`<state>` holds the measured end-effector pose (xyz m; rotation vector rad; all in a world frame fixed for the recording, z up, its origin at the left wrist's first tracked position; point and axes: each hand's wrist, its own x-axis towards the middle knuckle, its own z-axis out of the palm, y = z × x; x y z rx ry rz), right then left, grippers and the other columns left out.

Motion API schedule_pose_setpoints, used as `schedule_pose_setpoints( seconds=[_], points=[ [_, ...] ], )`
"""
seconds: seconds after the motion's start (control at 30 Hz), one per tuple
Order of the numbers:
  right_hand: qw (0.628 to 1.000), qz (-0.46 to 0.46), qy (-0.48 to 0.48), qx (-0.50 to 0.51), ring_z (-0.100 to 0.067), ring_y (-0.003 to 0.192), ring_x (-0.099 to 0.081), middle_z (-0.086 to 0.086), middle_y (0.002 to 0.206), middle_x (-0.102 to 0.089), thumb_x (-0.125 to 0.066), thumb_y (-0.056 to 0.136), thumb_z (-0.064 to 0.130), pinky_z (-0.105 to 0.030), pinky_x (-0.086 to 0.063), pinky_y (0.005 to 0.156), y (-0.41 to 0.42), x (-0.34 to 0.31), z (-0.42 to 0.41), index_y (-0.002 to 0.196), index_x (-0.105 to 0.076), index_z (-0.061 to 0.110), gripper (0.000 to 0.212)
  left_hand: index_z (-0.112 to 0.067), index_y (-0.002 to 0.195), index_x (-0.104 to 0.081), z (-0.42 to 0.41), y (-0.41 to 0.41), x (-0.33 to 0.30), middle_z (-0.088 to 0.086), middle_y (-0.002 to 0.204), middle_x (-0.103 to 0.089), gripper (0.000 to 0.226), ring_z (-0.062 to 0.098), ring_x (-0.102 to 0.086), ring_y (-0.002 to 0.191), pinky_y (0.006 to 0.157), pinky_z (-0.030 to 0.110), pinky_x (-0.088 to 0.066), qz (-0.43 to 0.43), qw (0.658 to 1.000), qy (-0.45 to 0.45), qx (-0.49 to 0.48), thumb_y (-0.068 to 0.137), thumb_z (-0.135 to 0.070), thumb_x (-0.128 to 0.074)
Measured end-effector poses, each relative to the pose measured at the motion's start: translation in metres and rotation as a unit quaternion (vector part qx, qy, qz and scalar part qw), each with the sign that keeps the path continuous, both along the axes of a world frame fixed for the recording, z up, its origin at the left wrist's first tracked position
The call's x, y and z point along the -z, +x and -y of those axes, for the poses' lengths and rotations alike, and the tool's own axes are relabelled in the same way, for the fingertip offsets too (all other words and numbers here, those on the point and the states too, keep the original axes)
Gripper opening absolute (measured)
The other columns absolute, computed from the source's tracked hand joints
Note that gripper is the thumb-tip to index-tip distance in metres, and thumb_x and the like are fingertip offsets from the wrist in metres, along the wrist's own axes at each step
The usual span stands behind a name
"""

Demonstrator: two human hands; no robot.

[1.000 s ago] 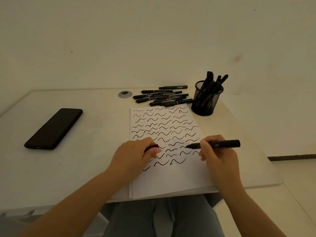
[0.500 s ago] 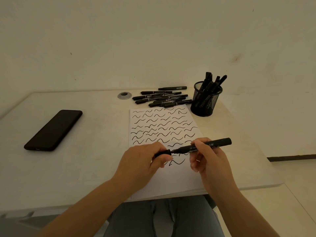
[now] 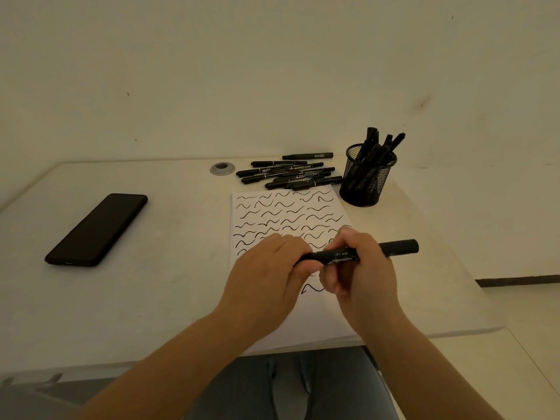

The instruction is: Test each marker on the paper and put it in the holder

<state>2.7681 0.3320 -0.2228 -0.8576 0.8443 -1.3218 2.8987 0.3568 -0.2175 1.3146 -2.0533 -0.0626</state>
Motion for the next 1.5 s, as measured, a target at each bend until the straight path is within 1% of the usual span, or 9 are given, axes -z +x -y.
schedule_pose_setpoints(
  seconds=[0.17,0.43,0.63,0.77,0.93,1.07,1.17,1.23,1.5],
  points=[
    [0.997,0.037,-0.022,0.069,-0.012,0.032,-0.034,-0.003,0.04,-0.042,-0.043,0.085,0.01,-0.02,-0.03,0.038,0.01,-0.003,0.005,0.045,-0.048,0.013,0.04,-0.026,0.074,-0.042,0.006,-0.005,-0.004,-0.015,0.059,-0.037,0.044,0.002,-0.039,0.056,0.055,0.01,-0.031,-0.054,0.992,0.114,0.02,0.077,-0.058,-0.012],
    [0.993,0.011,-0.09,0.075,-0.009,0.043,-0.04,0.002,0.041,-0.043,-0.046,0.069,0.021,-0.018,-0.036,0.04,0.009,0.003,0.006,0.042,-0.047,0.019,0.028,-0.033,0.062,-0.044,0.014,0.004,-0.004,-0.01,0.061,-0.046,0.036,0.001,-0.048,0.058,0.059,0.008,-0.038,-0.127,0.954,0.259,0.082,0.094,-0.04,-0.029],
    [0.986,-0.03,-0.165,0.022,-0.008,0.044,-0.039,0.004,0.044,-0.04,-0.051,0.064,0.029,-0.016,-0.036,0.041,0.006,0.008,0.001,0.05,-0.041,-0.002,0.036,-0.037,0.057,-0.053,0.011,0.008,-0.003,-0.012,0.058,-0.042,0.036,0.001,-0.044,0.054,0.068,0.019,-0.048,-0.23,0.866,0.409,0.175,0.082,-0.053,-0.031],
    [0.98,-0.137,-0.145,-0.027,-0.005,0.037,-0.041,0.005,0.041,-0.047,-0.055,0.075,0.025,-0.015,-0.037,0.039,-0.002,0.007,0.012,0.049,-0.051,0.012,0.029,-0.041,0.064,-0.056,0.018,0.013,-0.004,-0.015,0.058,-0.047,0.036,-0.002,-0.05,0.058,0.065,0.012,-0.048,-0.164,0.907,0.366,0.129,0.085,-0.054,-0.03],
    [0.996,-0.079,-0.026,0.029,-0.01,0.043,-0.048,0.002,0.047,-0.055,-0.047,0.091,0.025,-0.019,-0.042,0.043,-0.021,0.005,0.033,0.057,-0.064,0.019,0.039,-0.038,0.069,-0.059,0.038,0.033,-0.012,-0.013,0.05,-0.044,0.031,-0.001,-0.038,0.042,0.042,0.008,-0.033,-0.126,0.951,0.279,0.031,0.091,-0.039,-0.037],
    [0.914,-0.365,-0.166,0.061,0.001,0.048,-0.048,0.009,0.053,-0.058,-0.056,0.084,0.027,-0.008,-0.039,0.047,-0.032,0.003,0.041,0.068,-0.059,0.022,0.017,-0.034,0.069,-0.059,0.05,0.041,-0.017,-0.011,0.049,-0.048,0.025,-0.001,-0.041,0.04,0.04,0.01,-0.033,-0.121,0.962,0.243,-0.023,0.086,-0.042,-0.044],
    [0.766,-0.562,-0.309,0.031,-0.003,0.067,-0.048,0.02,0.068,-0.054,-0.06,0.081,0.032,-0.012,-0.034,0.059,-0.03,-0.002,0.044,0.083,-0.066,0.026,0.009,-0.034,0.067,-0.057,0.06,0.035,-0.024,-0.01,0.05,-0.05,0.023,-0.001,-0.043,0.042,0.042,0.012,-0.035,-0.112,0.971,0.207,-0.045,0.075,-0.053,-0.047],
    [0.698,-0.621,-0.357,0.012,-0.005,0.071,-0.047,0.018,0.074,-0.06,-0.063,0.081,0.033,-0.019,-0.031,0.063,-0.026,-0.006,0.048,0.091,-0.069,0.024,0.015,-0.032,0.066,-0.054,0.065,0.027,-0.029,-0.009,0.049,-0.048,0.029,0.0,-0.043,0.045,0.043,0.015,-0.034,-0.086,0.98,0.173,-0.054,0.072,-0.058,-0.044],
    [0.692,-0.632,-0.349,0.009,-0.007,0.067,-0.055,0.01,0.076,-0.063,-0.061,0.083,0.033,-0.015,-0.042,0.062,-0.024,-0.024,0.073,0.092,-0.061,0.025,0.012,-0.027,0.075,-0.052,0.085,0.0,-0.042,-0.01,0.059,-0.05,0.029,0.005,-0.047,0.056,0.053,0.02,-0.032,-0.004,0.997,0.069,-0.028,0.084,-0.052,-0.041]
  ],
)
